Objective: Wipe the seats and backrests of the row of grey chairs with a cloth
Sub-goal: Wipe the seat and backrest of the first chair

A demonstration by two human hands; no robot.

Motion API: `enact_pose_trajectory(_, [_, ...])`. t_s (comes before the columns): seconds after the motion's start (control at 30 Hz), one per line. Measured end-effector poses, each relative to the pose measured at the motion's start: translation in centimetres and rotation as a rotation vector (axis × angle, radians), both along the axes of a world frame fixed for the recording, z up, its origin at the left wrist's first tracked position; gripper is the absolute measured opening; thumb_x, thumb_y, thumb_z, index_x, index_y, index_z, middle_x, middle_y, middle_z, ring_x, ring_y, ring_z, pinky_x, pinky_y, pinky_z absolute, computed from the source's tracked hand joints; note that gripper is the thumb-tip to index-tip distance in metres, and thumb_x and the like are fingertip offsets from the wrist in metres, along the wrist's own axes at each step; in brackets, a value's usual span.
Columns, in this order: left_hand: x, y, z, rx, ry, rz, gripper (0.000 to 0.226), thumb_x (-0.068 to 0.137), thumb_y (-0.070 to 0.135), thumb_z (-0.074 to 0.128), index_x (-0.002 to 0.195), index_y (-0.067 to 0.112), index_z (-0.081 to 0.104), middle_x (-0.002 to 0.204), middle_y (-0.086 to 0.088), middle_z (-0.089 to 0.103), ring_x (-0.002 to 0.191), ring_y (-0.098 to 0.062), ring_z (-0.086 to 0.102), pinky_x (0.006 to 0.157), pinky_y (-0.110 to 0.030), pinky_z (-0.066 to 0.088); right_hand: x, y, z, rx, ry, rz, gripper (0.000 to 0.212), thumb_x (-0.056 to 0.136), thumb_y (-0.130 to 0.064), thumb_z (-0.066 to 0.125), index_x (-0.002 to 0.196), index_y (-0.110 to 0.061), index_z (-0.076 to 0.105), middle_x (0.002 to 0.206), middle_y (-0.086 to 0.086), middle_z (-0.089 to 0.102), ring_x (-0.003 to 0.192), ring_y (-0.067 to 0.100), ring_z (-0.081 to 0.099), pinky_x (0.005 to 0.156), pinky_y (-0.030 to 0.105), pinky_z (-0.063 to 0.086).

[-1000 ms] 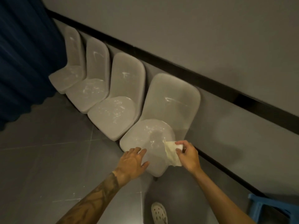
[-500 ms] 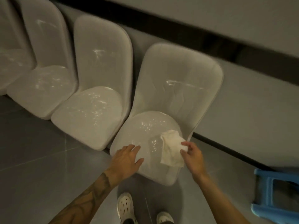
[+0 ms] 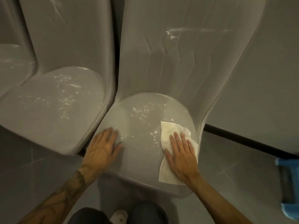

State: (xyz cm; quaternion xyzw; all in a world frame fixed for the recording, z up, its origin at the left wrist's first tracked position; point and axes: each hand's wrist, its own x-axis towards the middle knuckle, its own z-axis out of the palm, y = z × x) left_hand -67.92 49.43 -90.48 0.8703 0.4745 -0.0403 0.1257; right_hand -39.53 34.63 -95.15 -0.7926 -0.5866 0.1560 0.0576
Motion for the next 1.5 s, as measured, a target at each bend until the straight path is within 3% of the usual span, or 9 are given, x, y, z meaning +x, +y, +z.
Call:
enact_pose_trajectory(0.1, [0.0, 1.0, -1.8, 0.071, -0.021, 0.03, 0.09, 0.104, 0.067, 0.007, 0.148, 0.007, 0.058, 0.154, -0.019, 0.055, 0.14, -0.04, 0.055, 0.117, -0.054, 0.044, 1.2, 1.7, -2.2, 0.055, -0.067, -0.024, 0.069, 0.106, -0.055, 0.001, 0.166, -0.022, 0.007, 0.174, -0.004, -0.004, 0.161, 0.017, -0.009, 0.132, 0.044, 0.003])
enact_pose_trajectory(0.27, [0.5, 1.9, -5.2, 0.161, -0.084, 0.065, 0.077, 0.105, 0.059, 0.025, 0.152, 0.005, 0.052, 0.158, -0.02, 0.049, 0.145, -0.038, 0.049, 0.121, -0.054, 0.04, 3.8, 8.6, -2.5, 0.059, -0.135, -0.199, 0.061, 0.111, -0.04, 0.013, 0.166, -0.016, 0.009, 0.174, 0.005, 0.003, 0.161, 0.026, -0.001, 0.131, 0.045, 0.003])
enact_pose_trajectory(0.47, [0.6, 1.6, -6.9, 0.232, -0.229, 0.107, 0.07, 0.107, 0.053, 0.03, 0.151, 0.004, 0.052, 0.157, -0.019, 0.05, 0.144, -0.037, 0.049, 0.122, -0.053, 0.04, 1.5, 3.2, -3.6, 0.141, -0.044, 0.121, 0.06, 0.111, -0.049, 0.006, 0.166, -0.027, 0.004, 0.174, -0.006, -0.003, 0.161, 0.016, -0.007, 0.131, 0.038, -0.002])
enact_pose_trajectory(0.67, [0.5, 1.6, -7.7, 0.289, -0.249, 0.103, 0.067, 0.107, 0.05, 0.031, 0.151, 0.003, 0.052, 0.155, -0.019, 0.053, 0.142, -0.035, 0.052, 0.121, -0.051, 0.041, 5.3, 11.3, -2.2, 0.084, -0.149, -0.216, 0.061, 0.111, -0.039, 0.017, 0.165, -0.012, 0.012, 0.174, 0.009, 0.009, 0.161, 0.027, 0.007, 0.131, 0.042, 0.005])
enact_pose_trajectory(0.83, [0.4, 1.6, -7.9, 0.301, -0.279, 0.108, 0.065, 0.105, 0.047, 0.035, 0.149, 0.002, 0.054, 0.152, -0.02, 0.055, 0.139, -0.036, 0.055, 0.119, -0.051, 0.043, 1.5, 6.8, -3.4, 0.117, -0.045, 0.117, 0.065, 0.107, -0.05, 0.006, 0.166, -0.023, 0.013, 0.174, 0.0, 0.007, 0.161, 0.022, 0.004, 0.131, 0.042, 0.005])
enact_pose_trajectory(1.0, [0.3, 1.6, -8.1, 0.304, -0.301, 0.115, 0.067, 0.105, 0.047, 0.033, 0.146, 0.0, 0.057, 0.147, -0.022, 0.059, 0.134, -0.039, 0.059, 0.116, -0.053, 0.046, 5.7, 9.4, -2.2, 0.074, -0.181, -0.121, 0.058, 0.111, -0.039, 0.022, 0.165, -0.019, 0.017, 0.174, 0.002, 0.01, 0.161, 0.023, 0.01, 0.13, 0.04, 0.008])
enact_pose_trajectory(1.1, [0.4, 1.8, -8.1, 0.295, -0.309, 0.121, 0.067, 0.104, 0.047, 0.033, 0.146, 0.0, 0.057, 0.147, -0.022, 0.06, 0.133, -0.039, 0.06, 0.116, -0.052, 0.045, 4.3, 10.4, -2.0, 0.07, -0.178, -0.185, 0.059, 0.111, -0.039, 0.019, 0.166, -0.016, 0.012, 0.174, 0.004, 0.007, 0.161, 0.025, 0.007, 0.13, 0.041, 0.005])
enact_pose_trajectory(1.3, [0.2, 1.5, -8.3, 0.301, -0.335, 0.111, 0.067, 0.105, 0.047, 0.033, 0.147, 0.0, 0.055, 0.148, -0.021, 0.058, 0.134, -0.038, 0.058, 0.116, -0.048, 0.042, -0.6, 3.6, -3.1, 0.091, -0.015, 0.219, 0.064, 0.106, -0.055, 0.001, 0.166, -0.031, 0.003, 0.174, -0.009, -0.005, 0.16, 0.012, -0.009, 0.131, 0.037, -0.002])
enact_pose_trajectory(1.5, [0.2, 1.1, -8.1, 0.309, -0.331, 0.155, 0.072, 0.105, 0.053, 0.027, 0.151, 0.004, 0.052, 0.151, -0.017, 0.056, 0.138, -0.034, 0.055, 0.119, -0.048, 0.042, 4.6, 9.3, -2.1, 0.075, -0.15, -0.152, 0.059, 0.111, -0.039, 0.019, 0.166, -0.016, 0.013, 0.174, 0.005, 0.005, 0.161, 0.026, 0.002, 0.131, 0.044, 0.005])
